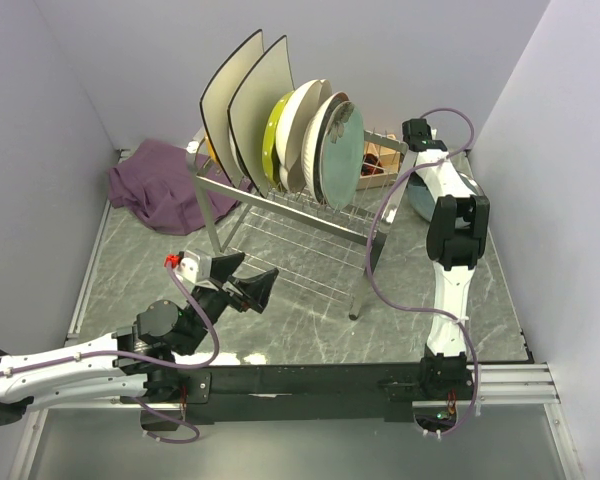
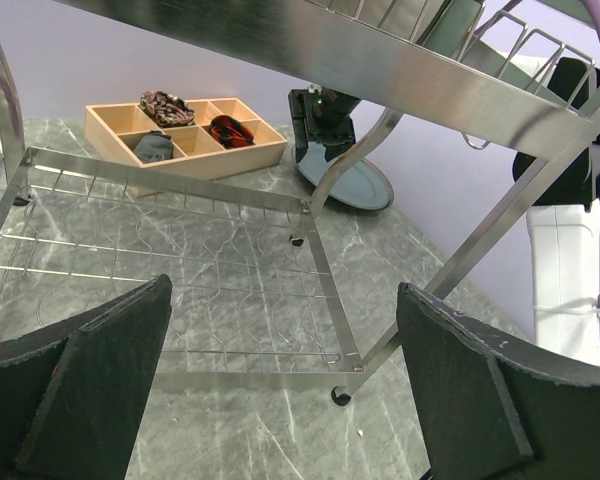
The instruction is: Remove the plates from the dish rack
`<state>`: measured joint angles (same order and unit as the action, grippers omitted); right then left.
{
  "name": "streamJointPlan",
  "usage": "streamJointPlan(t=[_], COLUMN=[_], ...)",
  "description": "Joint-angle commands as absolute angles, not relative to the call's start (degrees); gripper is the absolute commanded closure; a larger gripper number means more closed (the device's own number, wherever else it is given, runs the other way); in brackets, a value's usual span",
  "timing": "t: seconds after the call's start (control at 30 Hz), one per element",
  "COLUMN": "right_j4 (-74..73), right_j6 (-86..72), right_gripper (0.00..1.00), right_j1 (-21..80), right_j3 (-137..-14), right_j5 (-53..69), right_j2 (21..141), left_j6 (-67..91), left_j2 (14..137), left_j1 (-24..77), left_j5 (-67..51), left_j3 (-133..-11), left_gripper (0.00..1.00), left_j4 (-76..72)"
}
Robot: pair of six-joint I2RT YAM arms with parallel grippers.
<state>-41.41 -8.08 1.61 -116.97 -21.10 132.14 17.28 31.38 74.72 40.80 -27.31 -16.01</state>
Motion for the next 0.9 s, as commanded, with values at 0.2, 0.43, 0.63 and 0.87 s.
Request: streamJointPlan(t=[0.2,0.43,0.63,0.87], right_j4=[-41.75,-41.75,-40.53,-40.96], right_j6=[-7.03,-6.86,-6.24,-6.24], right_gripper=[0.36,0.36,0.37,0.36], right_j1=[1.14,0.35,0.26,0.35], right_j3=[-118.65,-119.18,-117.61,-118.65], right_j5=[-20.22,-20.39,-17.76,-15.82], right_j2=[131.22,131.84,131.92,132.8], left_j6=[17.14,17.14,17.14,17.05], left_j2=[31.55,31.99,31.9,32.61], left_j1=[74.88,74.88,74.88,74.88], left_j5=[40.17,40.61,40.25,40.52], left_j3=[-27.51,-27.6,-27.6,-27.86], left_gripper=[0.01,0.01,0.01,0.0], left_j4=[-17.49,-17.4,-17.49,-17.49])
